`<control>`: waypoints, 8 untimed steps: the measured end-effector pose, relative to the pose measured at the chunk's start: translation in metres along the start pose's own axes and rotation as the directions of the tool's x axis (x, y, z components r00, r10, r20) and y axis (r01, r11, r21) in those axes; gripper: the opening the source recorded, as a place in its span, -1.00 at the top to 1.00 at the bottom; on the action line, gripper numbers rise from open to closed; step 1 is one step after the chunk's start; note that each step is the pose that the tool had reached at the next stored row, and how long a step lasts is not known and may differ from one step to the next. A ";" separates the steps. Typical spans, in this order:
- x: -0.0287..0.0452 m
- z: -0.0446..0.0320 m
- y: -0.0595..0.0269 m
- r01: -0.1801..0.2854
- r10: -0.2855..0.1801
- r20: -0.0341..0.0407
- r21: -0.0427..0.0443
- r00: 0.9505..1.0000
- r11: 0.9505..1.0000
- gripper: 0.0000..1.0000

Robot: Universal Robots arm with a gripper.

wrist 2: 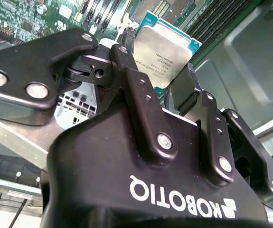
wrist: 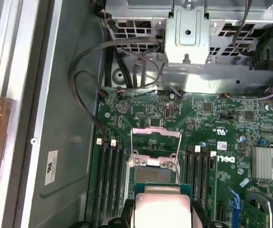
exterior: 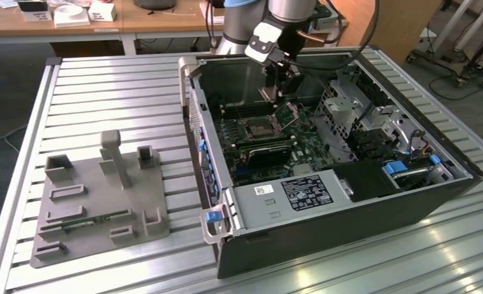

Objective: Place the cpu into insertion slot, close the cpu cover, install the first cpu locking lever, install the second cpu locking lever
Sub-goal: 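Place the cpu into insertion slot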

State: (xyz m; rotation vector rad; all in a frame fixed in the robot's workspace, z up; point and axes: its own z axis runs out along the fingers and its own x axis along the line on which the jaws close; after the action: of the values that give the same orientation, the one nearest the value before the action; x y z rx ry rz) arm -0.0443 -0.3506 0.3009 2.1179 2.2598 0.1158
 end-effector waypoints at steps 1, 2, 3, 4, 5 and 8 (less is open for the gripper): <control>0.0001 0.0018 -0.0002 0.000 0.000 0.000 0.000 1.000 1.000 -0.08; 0.0006 0.0036 -0.0004 0.000 0.000 0.000 0.001 1.000 1.000 -0.08; 0.0014 0.0054 -0.0005 -0.004 0.004 0.000 0.002 1.000 1.000 -0.08; 0.0015 0.0074 -0.0006 -0.013 0.013 0.001 0.002 1.000 1.000 -0.08; 0.0015 0.0090 -0.0007 -0.026 0.026 0.002 0.002 1.000 1.000 -0.08; 0.0015 0.0133 -0.0011 -0.056 0.056 0.004 0.002 0.998 0.998 -0.08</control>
State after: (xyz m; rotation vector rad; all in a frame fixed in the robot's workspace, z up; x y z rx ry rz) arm -0.0444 -0.3488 0.2875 2.1805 2.2005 0.1102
